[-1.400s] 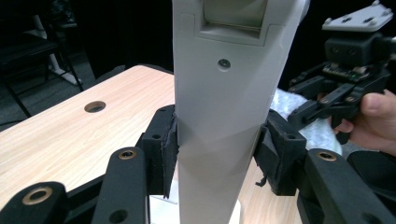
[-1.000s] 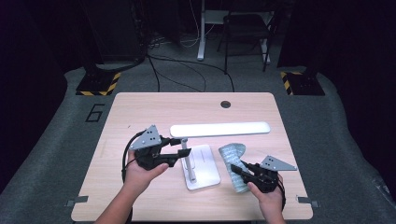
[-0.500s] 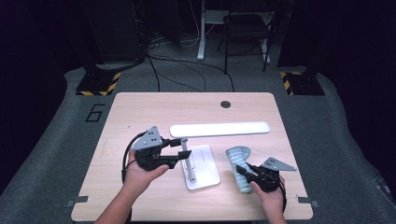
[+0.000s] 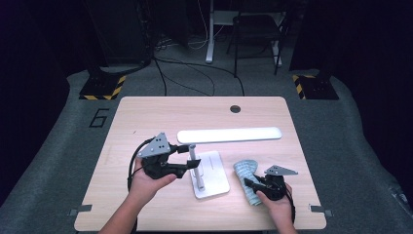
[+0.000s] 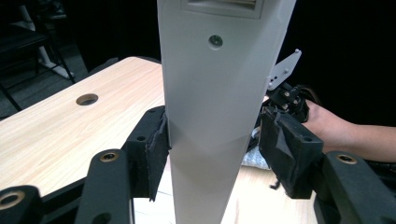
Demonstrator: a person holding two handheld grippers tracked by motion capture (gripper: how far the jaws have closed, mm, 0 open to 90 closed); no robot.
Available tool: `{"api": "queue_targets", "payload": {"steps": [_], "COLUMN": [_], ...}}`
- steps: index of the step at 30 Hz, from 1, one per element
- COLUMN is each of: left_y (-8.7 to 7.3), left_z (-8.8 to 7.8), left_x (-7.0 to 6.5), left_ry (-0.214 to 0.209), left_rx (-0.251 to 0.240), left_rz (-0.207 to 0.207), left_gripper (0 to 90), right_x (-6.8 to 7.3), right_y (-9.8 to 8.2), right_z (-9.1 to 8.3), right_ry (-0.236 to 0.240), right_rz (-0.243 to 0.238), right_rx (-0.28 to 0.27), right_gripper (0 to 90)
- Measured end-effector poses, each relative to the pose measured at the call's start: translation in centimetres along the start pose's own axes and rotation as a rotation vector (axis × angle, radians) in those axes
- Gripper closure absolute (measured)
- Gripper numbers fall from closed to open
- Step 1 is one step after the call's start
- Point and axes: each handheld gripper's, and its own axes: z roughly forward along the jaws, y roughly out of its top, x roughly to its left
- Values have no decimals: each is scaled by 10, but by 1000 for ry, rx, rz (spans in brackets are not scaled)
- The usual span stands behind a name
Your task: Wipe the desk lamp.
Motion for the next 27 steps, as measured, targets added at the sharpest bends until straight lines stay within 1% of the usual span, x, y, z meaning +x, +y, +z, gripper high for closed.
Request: {"api": "queue_targets", "payload": {"steps": [1,3,5,6,8,10,12,14,15,16,17,18,19,20,22,23,24,27], "left_y": [0,1,2,2,2,2,2,2,2,2,2,2,2,2,3,3,3,2], "left_z": [0,-1,-1,-1,0,0,0,-1,-1,-1,-1,0,0,-1,-2,-3,-3,-5], "left_x": [0,0,1,1,0,1,2,2,3,3,3,2,2,2,2,2,2,2], "left_ry": [0,-3,-21,-28,-37,-33,-27,-19,-18,-18,-22,-10,-9,-7,-29,-26,-26,-31], "left_rx": [-4,-12,-12,-11,-6,-4,-7,6,12,19,24,19,23,18,11,11,12,12], "left_rz": [1,0,-3,-7,-12,-9,-14,-23,-21,-19,-15,-11,3,-1,-4,4,6,-6], "left_gripper": [418,393,362,352,350,350,340,317,317,320,329,337,342,346,378,394,400,416], "right_x": [0,-1,-1,-2,-3,-5,-6,-6,-5,-5,-4,-3,-3,-2,-1,0,0,1], "right_y": [0,-1,-1,-1,-1,-1,-2,-2,-2,-2,-1,-1,-1,-1,-1,-1,-1,0], "right_z": [0,1,1,0,0,-2,-5,-9,-10,-10,-11,-11,-11,-10,-10,-10,-11,-12], "right_ry": [1,0,-2,2,-8,-1,19,23,22,29,26,23,21,27,28,32,27,27], "right_rz": [12,17,18,18,33,64,84,85,89,77,81,73,62,62,59,65,60,57], "right_rx": [-1,-2,-7,-6,-14,-30,-66,-82,-88,-98,-105,-103,-103,-105,-106,-116,-117,-131], "right_gripper": [631,610,584,566,511,478,462,456,453,443,426,413,399,387,372,364,354,341]}}
